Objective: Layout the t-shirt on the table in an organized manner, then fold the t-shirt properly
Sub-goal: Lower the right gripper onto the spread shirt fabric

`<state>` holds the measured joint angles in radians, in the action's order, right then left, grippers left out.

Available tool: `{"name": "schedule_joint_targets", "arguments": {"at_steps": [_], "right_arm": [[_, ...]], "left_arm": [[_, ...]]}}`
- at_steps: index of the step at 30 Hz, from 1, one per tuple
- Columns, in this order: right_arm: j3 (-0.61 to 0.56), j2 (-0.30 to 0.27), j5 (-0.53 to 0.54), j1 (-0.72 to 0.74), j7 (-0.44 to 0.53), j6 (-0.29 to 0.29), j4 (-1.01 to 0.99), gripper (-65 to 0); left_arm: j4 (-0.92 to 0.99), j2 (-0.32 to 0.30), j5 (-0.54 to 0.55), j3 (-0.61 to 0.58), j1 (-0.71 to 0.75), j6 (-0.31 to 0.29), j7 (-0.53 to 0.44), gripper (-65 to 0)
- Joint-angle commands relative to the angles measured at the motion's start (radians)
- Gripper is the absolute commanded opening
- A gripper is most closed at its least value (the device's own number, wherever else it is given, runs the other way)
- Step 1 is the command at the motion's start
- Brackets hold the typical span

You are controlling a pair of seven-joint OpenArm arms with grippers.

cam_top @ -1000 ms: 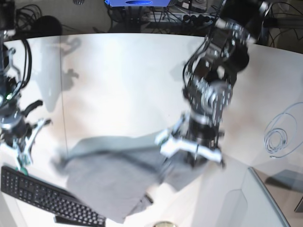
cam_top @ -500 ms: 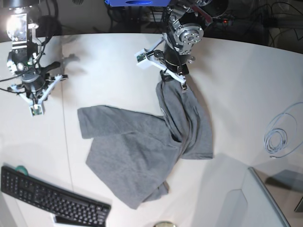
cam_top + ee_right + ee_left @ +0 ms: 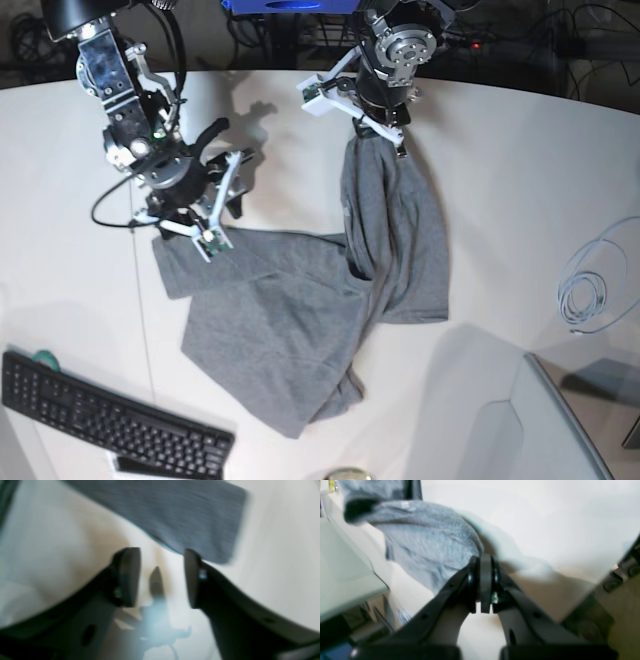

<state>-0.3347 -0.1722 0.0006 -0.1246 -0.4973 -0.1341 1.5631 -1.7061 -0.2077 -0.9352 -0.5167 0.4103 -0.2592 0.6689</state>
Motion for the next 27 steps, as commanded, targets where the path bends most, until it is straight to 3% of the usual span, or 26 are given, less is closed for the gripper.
{"name": "schedule_joint_targets", "arguments": {"at_steps": [1, 10, 17, 24, 25, 27], "right_arm": [[-0.011, -0.007, -0.006, 0.041, 0.018, 0.006, -0.005, -29.6], [-0.073, 0.047, 0.000, 0.213, 0.022, 0.006, -0.238, -29.7], [-0.076, 0.092, 0.002, 0.254, 0.022, 0.004, -0.310, -42.8], [-0.076, 0.105, 0.002, 0.274, 0.024, 0.004, -0.387, -44.0], [-0.076, 0.104, 0.002, 0.273, 0.024, 0.004, -0.389, -46.5], [-0.076, 0.104, 0.002, 0.268, 0.022, 0.004, -0.387, -57.9]], "left_arm": [[-0.021, -0.002, -0.006, 0.003, 0.005, 0.013, 0.010, -65.0], [-0.022, -0.006, -0.006, 0.014, 0.040, 0.013, 0.018, -65.0], [-0.022, -0.005, -0.006, 0.016, 0.039, 0.013, 0.018, -65.0], [-0.022, -0.005, -0.006, 0.016, 0.035, 0.013, 0.018, -65.0], [-0.022, -0.005, -0.006, 0.016, 0.035, 0.013, 0.018, -65.0], [-0.022, -0.005, -0.006, 0.016, 0.034, 0.013, 0.018, -65.0]]}}
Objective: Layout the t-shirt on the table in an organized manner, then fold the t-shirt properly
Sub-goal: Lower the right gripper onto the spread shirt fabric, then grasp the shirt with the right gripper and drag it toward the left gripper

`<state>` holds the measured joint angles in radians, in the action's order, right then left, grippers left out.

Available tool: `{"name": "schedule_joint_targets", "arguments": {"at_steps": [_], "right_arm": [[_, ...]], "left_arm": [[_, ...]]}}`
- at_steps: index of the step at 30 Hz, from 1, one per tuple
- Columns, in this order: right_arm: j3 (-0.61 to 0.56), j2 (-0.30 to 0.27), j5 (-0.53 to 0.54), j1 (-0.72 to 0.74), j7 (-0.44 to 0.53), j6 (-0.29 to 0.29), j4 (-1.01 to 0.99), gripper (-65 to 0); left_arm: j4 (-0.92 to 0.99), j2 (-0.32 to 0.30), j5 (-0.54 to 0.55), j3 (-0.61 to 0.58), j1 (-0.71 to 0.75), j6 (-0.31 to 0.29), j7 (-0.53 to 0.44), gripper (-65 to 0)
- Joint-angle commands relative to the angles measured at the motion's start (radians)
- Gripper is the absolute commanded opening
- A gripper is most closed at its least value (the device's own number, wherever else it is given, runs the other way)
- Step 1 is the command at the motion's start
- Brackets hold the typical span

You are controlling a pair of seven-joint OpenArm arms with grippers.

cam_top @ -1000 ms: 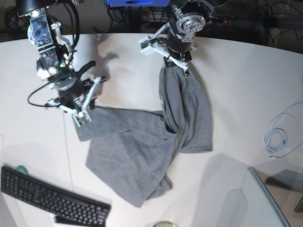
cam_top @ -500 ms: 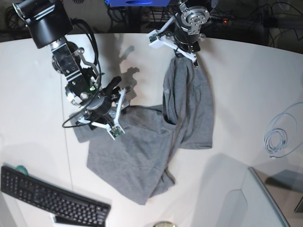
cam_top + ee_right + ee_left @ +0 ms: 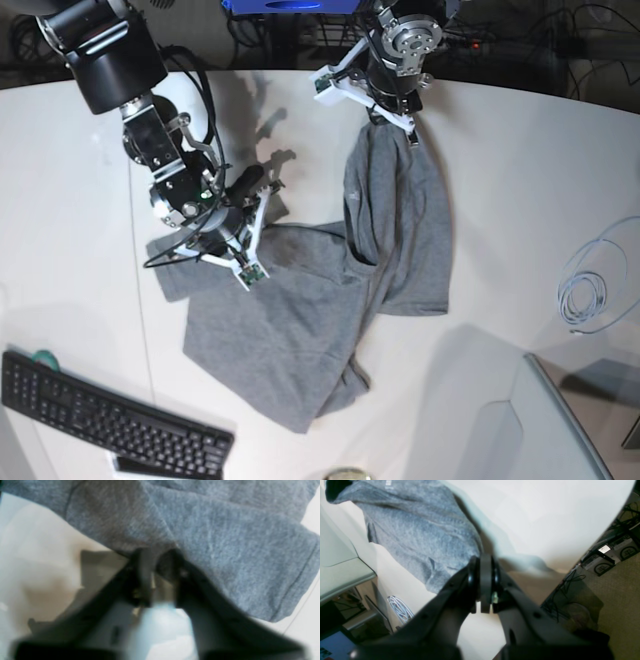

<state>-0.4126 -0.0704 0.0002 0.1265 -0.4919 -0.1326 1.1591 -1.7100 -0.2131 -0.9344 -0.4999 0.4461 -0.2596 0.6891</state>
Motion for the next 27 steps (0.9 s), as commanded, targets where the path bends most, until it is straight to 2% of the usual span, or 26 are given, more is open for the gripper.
{"name": "schedule_joint_targets", "arguments": {"at_steps": [1, 2, 6, 15, 17, 20, 23, 25, 27], "right_arm": [[0.007, 0.002, 0.002, 0.006, 0.015, 0.003, 0.023, -62.9], [0.008, 0.001, 0.001, -0.006, 0.015, 0.003, 0.028, -65.0], [0.010, -0.030, 0.002, -0.066, 0.015, 0.003, 0.097, -64.7], [0.077, -0.039, 0.002, -0.167, 0.015, 0.003, 0.273, -63.5], [0.047, -0.038, 0.002, -0.161, 0.015, 0.003, 0.313, -58.5], [-0.036, -0.036, 0.002, -0.135, 0.015, 0.003, 0.367, -44.3], [-0.099, 0.014, 0.001, -0.109, 0.015, 0.003, 0.378, -29.9], [-0.121, 0.047, 0.001, -0.077, 0.015, 0.003, 0.355, -25.5], [-0.144, 0.073, 0.001, -0.047, 0.015, 0.004, 0.313, -25.4]], "left_arm": [[-0.018, 0.001, -0.007, -0.001, -0.003, 0.013, -0.003, -65.0], [-0.018, 0.001, -0.007, -0.001, -0.003, 0.013, -0.003, -65.0], [-0.018, -0.001, -0.007, -0.001, -0.003, 0.013, -0.003, -65.0], [-0.018, -0.003, -0.007, -0.001, 0.003, 0.013, -0.003, -65.0], [-0.014, -0.003, -0.007, -0.001, 0.004, 0.013, -0.003, -65.0], [-0.012, -0.003, -0.007, -0.001, 0.006, 0.013, -0.003, -65.0], [-0.011, -0.003, -0.007, -0.003, 0.006, 0.013, -0.003, -65.0], [-0.011, -0.003, -0.007, -0.003, 0.006, 0.013, -0.003, -65.0], [-0.011, -0.001, -0.007, -0.009, 0.006, 0.013, -0.003, -65.0]]}}
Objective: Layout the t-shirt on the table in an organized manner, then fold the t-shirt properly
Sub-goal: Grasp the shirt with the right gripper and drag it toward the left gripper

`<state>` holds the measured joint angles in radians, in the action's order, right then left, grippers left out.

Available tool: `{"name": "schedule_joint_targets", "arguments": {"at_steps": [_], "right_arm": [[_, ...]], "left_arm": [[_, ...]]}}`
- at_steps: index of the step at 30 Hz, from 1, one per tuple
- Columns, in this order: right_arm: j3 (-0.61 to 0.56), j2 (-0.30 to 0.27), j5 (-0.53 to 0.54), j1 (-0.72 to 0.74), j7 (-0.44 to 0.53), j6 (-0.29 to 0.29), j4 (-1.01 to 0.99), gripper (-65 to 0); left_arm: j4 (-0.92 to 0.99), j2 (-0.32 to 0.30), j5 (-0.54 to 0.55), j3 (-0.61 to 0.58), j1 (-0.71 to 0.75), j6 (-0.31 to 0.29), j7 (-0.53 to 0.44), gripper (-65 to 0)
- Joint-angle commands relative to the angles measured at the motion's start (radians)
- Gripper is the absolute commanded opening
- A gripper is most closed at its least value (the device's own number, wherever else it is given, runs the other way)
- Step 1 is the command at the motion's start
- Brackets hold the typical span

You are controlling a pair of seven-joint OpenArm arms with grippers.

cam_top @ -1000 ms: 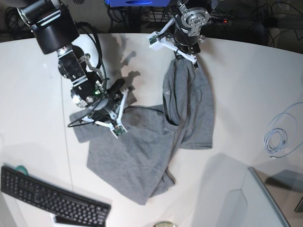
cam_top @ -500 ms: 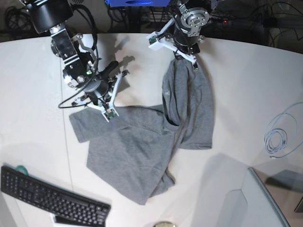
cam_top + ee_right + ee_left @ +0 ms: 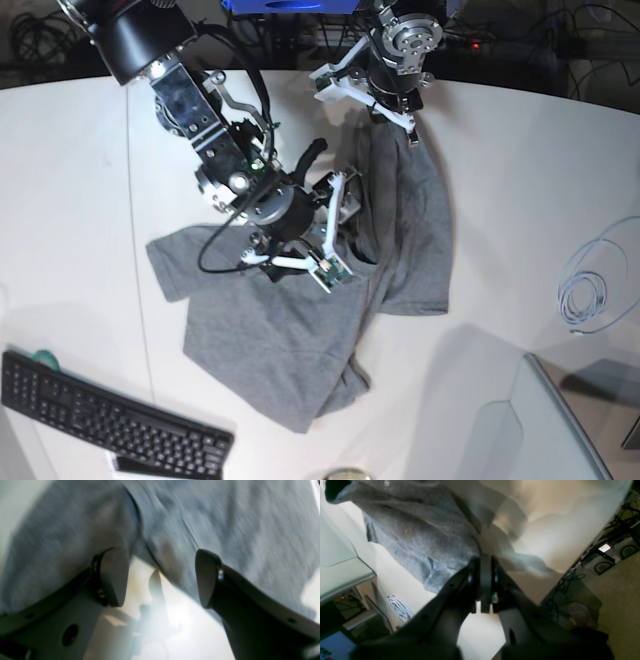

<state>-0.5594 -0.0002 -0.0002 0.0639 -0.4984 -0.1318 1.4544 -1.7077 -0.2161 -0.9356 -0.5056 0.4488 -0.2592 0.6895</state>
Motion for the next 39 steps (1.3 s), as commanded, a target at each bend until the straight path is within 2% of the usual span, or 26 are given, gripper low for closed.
{"name": "schedule_joint_targets", "arguments": {"at_steps": [1, 6, 14, 16, 18, 22, 26, 30, 35, 39], "right_arm": [[-0.006, 0.022, 0.001, 0.035, 0.022, 0.004, -0.010, -25.4], [-0.014, 0.108, 0.001, 0.109, 0.024, 0.004, -0.154, -25.4], [-0.014, 0.139, 0.002, 0.181, 0.031, 0.004, -0.258, -25.4], [-0.014, 0.139, 0.002, 0.196, 0.079, 0.004, -0.301, -27.0], [-0.014, 0.139, 0.002, 0.204, 0.119, 0.004, -0.340, -33.2], [-0.014, 0.139, 0.002, 0.207, 0.128, 0.004, -0.358, -56.1], [-0.014, 0.139, 0.002, 0.204, 0.122, 0.004, -0.355, -63.8], [-0.006, 0.131, 0.002, 0.169, 0.065, 0.004, -0.294, -65.0], [0.000, 0.044, 0.001, 0.063, -0.007, 0.005, -0.057, -64.7], [0.129, 0.007, -0.001, -0.054, -0.081, 0.005, 0.082, -64.7]], "left_arm": [[-0.013, 0.002, -0.006, -0.006, 0.003, 0.013, -0.003, -65.0], [-0.013, 0.007, -0.007, -0.009, 0.005, 0.013, -0.003, -65.0], [-0.013, 0.007, -0.007, -0.009, 0.008, 0.013, -0.003, -65.0], [-0.016, 0.007, -0.007, -0.009, 0.017, 0.013, -0.003, -65.0], [-0.018, 0.007, -0.007, -0.009, 0.018, 0.013, -0.003, -65.0], [-0.015, 0.004, -0.007, -0.008, 0.018, 0.013, -0.003, -65.0], [-0.015, 0.004, -0.007, -0.001, 0.018, 0.013, -0.003, -65.0], [-0.016, 0.004, -0.007, 0.002, 0.017, 0.013, -0.003, -65.0], [-0.021, 0.002, -0.007, 0.002, 0.017, 0.013, -0.003, -65.0], [-0.021, 0.002, -0.007, 0.002, 0.015, 0.013, -0.003, -65.0]]}}
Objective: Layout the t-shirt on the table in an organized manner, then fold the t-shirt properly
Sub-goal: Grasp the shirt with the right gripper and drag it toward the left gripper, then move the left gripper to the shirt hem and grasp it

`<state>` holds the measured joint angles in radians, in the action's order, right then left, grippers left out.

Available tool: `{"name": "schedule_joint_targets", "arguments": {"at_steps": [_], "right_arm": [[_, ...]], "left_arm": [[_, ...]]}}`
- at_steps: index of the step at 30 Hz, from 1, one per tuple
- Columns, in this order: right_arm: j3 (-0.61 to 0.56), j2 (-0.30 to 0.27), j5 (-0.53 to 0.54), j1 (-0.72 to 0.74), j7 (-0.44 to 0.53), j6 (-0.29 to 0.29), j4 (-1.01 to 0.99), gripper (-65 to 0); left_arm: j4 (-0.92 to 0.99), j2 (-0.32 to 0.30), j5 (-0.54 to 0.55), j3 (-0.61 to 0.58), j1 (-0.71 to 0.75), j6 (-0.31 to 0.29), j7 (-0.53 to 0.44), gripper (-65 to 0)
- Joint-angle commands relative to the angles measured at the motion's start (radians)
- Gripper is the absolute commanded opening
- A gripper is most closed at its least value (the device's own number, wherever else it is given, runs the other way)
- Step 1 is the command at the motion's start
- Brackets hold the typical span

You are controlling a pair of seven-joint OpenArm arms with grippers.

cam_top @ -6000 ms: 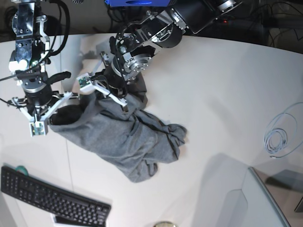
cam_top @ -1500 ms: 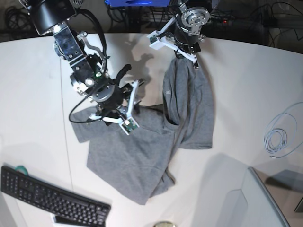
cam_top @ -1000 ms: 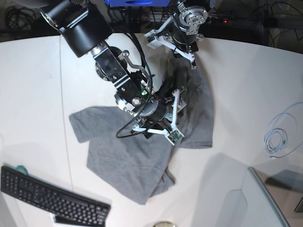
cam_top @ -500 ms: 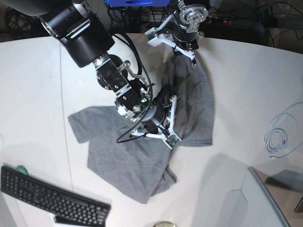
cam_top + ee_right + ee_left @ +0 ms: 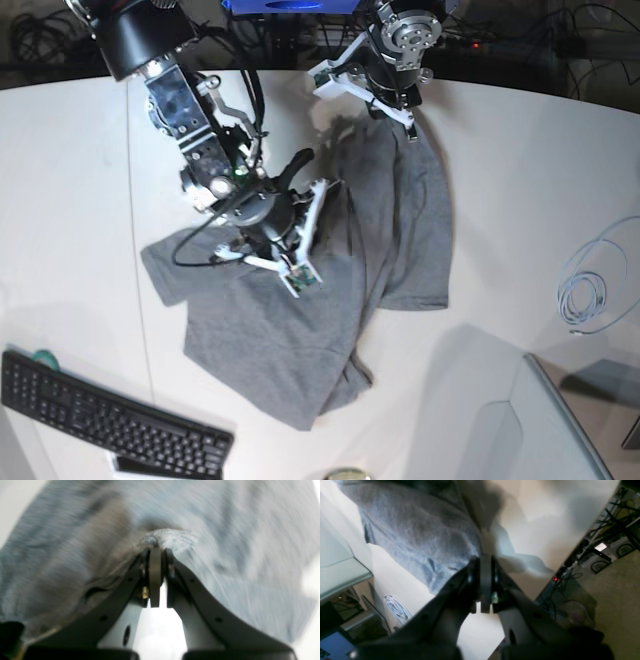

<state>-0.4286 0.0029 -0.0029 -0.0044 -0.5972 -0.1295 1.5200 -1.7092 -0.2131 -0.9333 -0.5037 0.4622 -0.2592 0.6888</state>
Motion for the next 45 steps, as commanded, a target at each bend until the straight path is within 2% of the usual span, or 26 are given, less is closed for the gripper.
{"name": "schedule_joint_targets", "arguments": {"at_steps": [1, 6, 12, 20, 28, 29, 32, 35, 37, 39, 41, 45], "right_arm": [[0.040, -0.008, 0.004, -0.021, 0.016, 0.003, 0.046, -64.7], [0.204, -0.056, 0.004, -0.191, 0.009, 0.003, 0.169, -64.7], [0.379, -0.050, 0.004, -0.360, 0.016, 0.003, 0.225, -64.7], [0.535, -0.054, -0.001, -0.362, 0.016, 0.006, 0.204, -64.5], [0.666, -0.073, -0.001, -0.282, 0.010, 0.006, 0.055, -64.5], [0.684, -0.074, -0.001, -0.269, 0.010, 0.006, 0.037, -64.5], [0.721, -0.102, -0.001, -0.236, 0.010, 0.006, -0.008, -64.5], [0.772, -0.119, -0.003, -0.210, 0.009, 0.006, -0.036, -64.2], [0.799, -0.122, -0.003, -0.197, 0.009, 0.006, -0.043, -64.1], [0.824, -0.122, -0.003, -0.193, 0.009, 0.006, -0.043, -63.2], [0.836, -0.123, -0.003, -0.193, 0.009, 0.006, -0.036, -57.0], [0.836, -0.148, -0.003, -0.208, 0.009, 0.006, 0.003, -37.7]], "left_arm": [[-0.019, -0.001, -0.010, 0.000, 0.002, 0.013, -0.002, -65.0], [-0.019, -0.001, -0.010, -0.008, 0.004, 0.013, -0.002, -65.0], [-0.021, 0.005, -0.010, -0.013, -0.003, 0.013, -0.004, -65.0], [-0.022, 0.005, -0.008, -0.135, -0.006, 0.013, -0.004, -65.0], [-0.081, 0.007, -0.002, -0.214, 0.004, 0.011, -0.004, -65.0], [-0.099, 0.007, -0.002, -0.214, 0.005, 0.011, -0.004, -58.7], [-0.157, 0.001, -0.002, -0.214, 0.007, 0.010, -0.004, -31.1], [-0.202, -0.001, -0.002, -0.203, 0.007, 0.010, -0.004, -13.2], [-0.223, -0.001, -0.002, -0.201, 0.007, 0.010, -0.004, -8.9], [-0.231, -0.001, -0.002, -0.209, 0.005, 0.010, -0.004, -8.6], [-0.228, 0.005, -0.002, -0.209, -0.006, 0.010, -0.004, -8.6], [-0.203, 0.037, 0.000, -0.164, -0.076, 0.011, -0.004, -9.2]]}}
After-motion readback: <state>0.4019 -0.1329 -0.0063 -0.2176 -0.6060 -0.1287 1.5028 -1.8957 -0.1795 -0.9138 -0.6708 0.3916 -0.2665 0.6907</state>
